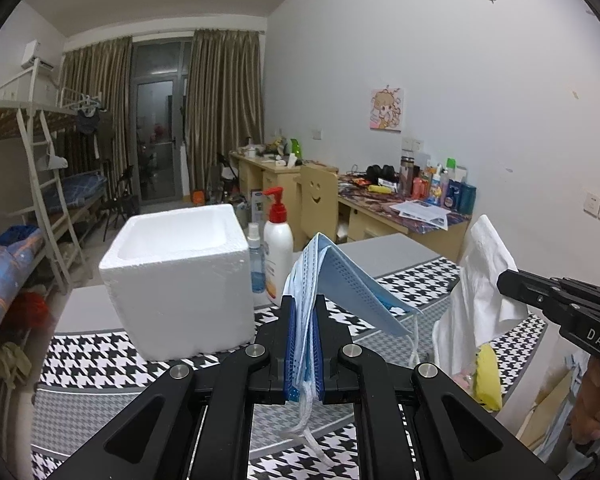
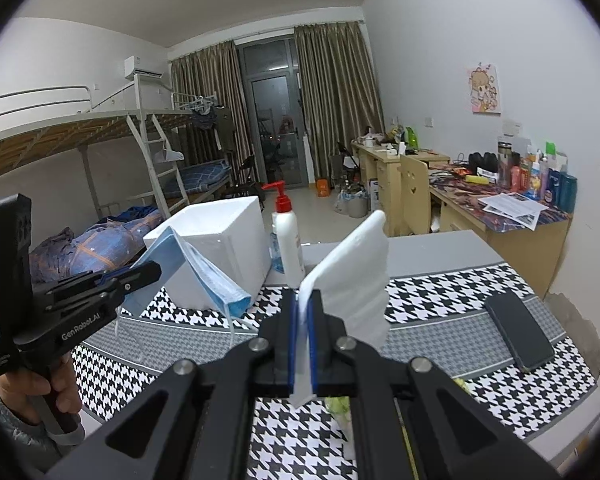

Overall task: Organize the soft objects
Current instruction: 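Carry the mask and tissues with both grippers over the white foam box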

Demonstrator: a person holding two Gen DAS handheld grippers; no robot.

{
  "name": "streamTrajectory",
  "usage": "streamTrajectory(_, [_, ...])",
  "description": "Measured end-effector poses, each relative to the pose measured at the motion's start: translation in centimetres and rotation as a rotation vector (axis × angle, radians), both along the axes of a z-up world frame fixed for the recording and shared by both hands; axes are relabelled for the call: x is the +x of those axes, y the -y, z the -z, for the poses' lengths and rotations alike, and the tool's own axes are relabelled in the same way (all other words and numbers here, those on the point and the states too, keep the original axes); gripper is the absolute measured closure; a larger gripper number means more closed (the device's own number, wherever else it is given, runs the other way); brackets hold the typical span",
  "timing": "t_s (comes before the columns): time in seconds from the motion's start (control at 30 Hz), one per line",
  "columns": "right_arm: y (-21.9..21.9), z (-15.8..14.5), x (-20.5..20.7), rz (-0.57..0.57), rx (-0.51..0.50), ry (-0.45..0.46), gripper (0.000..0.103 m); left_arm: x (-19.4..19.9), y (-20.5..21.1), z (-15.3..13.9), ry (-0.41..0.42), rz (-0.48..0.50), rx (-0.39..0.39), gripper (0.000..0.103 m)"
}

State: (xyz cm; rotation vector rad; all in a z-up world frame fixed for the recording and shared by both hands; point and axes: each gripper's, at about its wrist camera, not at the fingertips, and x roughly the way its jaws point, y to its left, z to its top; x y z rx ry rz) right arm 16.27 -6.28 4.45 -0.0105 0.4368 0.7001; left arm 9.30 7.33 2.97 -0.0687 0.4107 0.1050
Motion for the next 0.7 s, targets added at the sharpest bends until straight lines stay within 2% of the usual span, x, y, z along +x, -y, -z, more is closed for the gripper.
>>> streamTrajectory(0.7, [-4.5,-1.9,0.4,-0.076,0.001,0.044,0.095,0.3,-3.8,-2.1,0.045,-0.086,0.027,0.094])
